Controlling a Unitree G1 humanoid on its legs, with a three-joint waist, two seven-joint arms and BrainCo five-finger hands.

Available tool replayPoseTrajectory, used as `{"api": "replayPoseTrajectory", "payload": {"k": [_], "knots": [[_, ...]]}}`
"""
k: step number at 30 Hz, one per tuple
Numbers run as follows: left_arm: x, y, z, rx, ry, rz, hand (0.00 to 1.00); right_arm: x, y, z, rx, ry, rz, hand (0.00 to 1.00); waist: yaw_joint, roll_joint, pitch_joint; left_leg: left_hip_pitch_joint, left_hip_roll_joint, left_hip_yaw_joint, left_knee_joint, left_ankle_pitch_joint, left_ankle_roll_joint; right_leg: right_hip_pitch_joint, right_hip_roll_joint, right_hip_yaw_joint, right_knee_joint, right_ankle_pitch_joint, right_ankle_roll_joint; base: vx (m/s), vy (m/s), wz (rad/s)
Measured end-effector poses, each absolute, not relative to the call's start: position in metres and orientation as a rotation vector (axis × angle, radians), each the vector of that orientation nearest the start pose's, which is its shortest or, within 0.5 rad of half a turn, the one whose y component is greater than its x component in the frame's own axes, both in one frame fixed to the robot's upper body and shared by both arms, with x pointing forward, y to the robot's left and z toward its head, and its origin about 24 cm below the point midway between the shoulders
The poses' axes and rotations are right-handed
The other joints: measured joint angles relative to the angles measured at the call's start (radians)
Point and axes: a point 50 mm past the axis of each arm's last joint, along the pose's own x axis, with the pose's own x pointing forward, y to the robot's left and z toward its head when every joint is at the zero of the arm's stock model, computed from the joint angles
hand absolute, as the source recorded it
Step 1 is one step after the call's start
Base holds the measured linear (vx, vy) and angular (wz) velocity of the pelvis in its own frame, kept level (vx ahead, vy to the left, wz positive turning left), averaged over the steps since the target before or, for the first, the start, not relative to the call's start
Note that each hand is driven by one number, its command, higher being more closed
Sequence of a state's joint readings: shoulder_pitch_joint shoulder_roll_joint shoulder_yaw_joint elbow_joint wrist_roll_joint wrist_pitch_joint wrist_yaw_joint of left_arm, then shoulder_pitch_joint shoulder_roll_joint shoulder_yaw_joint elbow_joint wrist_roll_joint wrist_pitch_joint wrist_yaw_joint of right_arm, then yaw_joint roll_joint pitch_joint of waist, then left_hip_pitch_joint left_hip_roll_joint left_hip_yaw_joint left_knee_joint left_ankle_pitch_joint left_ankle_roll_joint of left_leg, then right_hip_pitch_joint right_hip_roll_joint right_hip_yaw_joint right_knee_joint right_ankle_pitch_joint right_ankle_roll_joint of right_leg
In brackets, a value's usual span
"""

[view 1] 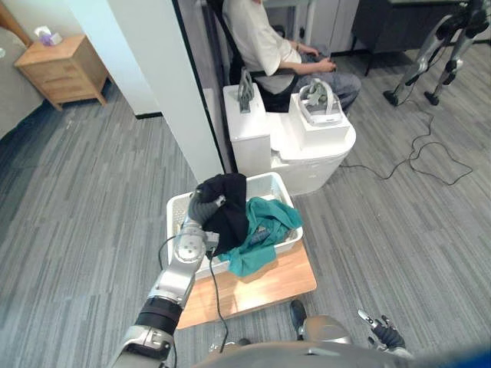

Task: Tidy the bed and pick cloth on bed and put in laundry

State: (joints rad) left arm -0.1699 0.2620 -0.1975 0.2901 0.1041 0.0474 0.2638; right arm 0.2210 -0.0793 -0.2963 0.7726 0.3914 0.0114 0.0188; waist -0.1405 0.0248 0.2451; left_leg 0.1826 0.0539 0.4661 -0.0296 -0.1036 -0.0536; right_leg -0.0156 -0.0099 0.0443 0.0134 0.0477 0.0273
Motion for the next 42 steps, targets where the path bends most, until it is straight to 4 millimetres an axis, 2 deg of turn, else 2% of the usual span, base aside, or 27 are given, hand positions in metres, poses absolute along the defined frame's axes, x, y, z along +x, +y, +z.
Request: {"api": "replayPoseTrajectory", "payload": {"k": [2,3,7,8,14,18,21,25,30,35,39,42], "knots": [[0.291,0.169,0.021,0.459,0.131,0.089,1.0,0.101,-0.236,-0.136,0.418,0.83,-0.537,0.0,-0.001,0.002,0.049,-0.019,0.002,0.012,0.022,-0.004,0.003,-0.022,0.001,0.014,0.015,0.0,0.0,-0.02,-0.025,-0.16],[0.293,0.169,0.022,0.463,0.128,0.091,1.0,0.102,-0.236,-0.135,0.419,0.823,-0.535,0.0,-0.001,0.003,0.056,-0.025,0.003,0.014,0.027,-0.007,0.002,-0.027,0.001,0.015,0.018,0.0,0.0,-0.03,-0.03,-0.18],[0.316,0.161,0.048,0.513,0.048,0.123,1.0,0.119,-0.236,-0.128,0.426,0.764,-0.508,0.0,-0.004,-0.002,0.125,-0.101,0.013,0.03,0.087,-0.032,0.008,-0.1,0.0,0.034,0.05,0.0,-0.001,-0.03,-0.025,-0.16],[0.321,0.161,0.052,0.526,0.039,0.134,0.0,0.124,-0.235,-0.125,0.424,0.745,-0.495,0.0,-0.003,-0.002,0.137,-0.121,0.017,0.039,0.102,-0.04,0.006,-0.121,0.002,0.043,0.058,0.0,-0.001,-0.03,-0.023,-0.21],[0.342,0.173,0.062,0.563,0.076,0.275,0.0,0.133,-0.233,-0.12,0.437,0.711,-0.473,0.0,-0.004,-0.002,0.158,-0.186,0.025,0.051,0.142,-0.046,0.006,-0.19,0.004,0.051,0.076,0.002,-0.002,0.03,-0.014,-0.1],[0.344,0.18,0.066,0.553,0.069,0.32,0.0,0.142,-0.229,-0.118,0.43,0.693,-0.443,0.0,0.003,-0.003,0.19,-0.188,0.03,0.065,0.156,-0.05,0.002,-0.191,0.004,0.05,0.084,0.002,-0.002,0.01,-0.001,0.0],[0.344,0.177,0.067,0.521,0.048,0.316,0.0,0.145,-0.226,-0.117,0.427,0.689,-0.428,0.0,0.02,-0.003,0.19,-0.188,0.031,0.062,0.161,-0.05,0.002,-0.19,0.003,0.046,0.091,-0.002,-0.006,-0.01,-0.011,0.03],[0.339,0.178,0.066,0.47,0.023,0.321,0.0,0.146,-0.227,-0.115,0.423,0.672,-0.43,0.0,0.021,-0.003,0.19,-0.179,0.036,0.041,0.174,-0.055,0.009,-0.169,-0.001,0.022,0.094,-0.007,-0.01,-0.02,-0.019,0.2],[0.323,0.187,0.068,0.35,-0.023,0.356,0.0,0.141,-0.229,-0.116,0.417,0.67,-0.441,0.0,0.025,-0.002,0.192,-0.137,0.035,0.011,0.171,-0.056,0.01,-0.111,-0.008,-0.009,0.093,-0.019,-0.013,-0.02,-0.005,0.22],[0.297,0.207,0.064,0.227,-0.038,0.419,0.0,0.125,-0.237,-0.122,0.417,0.702,-0.497,0.0,0.052,0.006,0.184,-0.091,0.03,-0.026,0.143,-0.049,0.015,-0.04,-0.013,-0.048,0.064,-0.023,-0.015,0.0,0.001,0.26],[0.273,0.218,0.045,0.155,0.031,0.43,0.0,0.113,-0.243,-0.127,0.429,0.731,-0.55,0.0,0.068,0.027,0.142,-0.055,0.022,-0.06,0.101,-0.028,0.016,0.004,-0.019,-0.089,0.036,-0.024,-0.013,0.08,0.016,0.28],[0.252,0.227,0.022,0.103,0.12,0.467,0.0,0.104,-0.244,-0.131,0.426,0.763,-0.565,0.0,0.079,0.043,0.1,-0.022,0.016,-0.09,0.072,-0.017,0.014,0.049,-0.023,-0.119,0.012,-0.029,-0.007,0.08,0.023,0.32]]}}
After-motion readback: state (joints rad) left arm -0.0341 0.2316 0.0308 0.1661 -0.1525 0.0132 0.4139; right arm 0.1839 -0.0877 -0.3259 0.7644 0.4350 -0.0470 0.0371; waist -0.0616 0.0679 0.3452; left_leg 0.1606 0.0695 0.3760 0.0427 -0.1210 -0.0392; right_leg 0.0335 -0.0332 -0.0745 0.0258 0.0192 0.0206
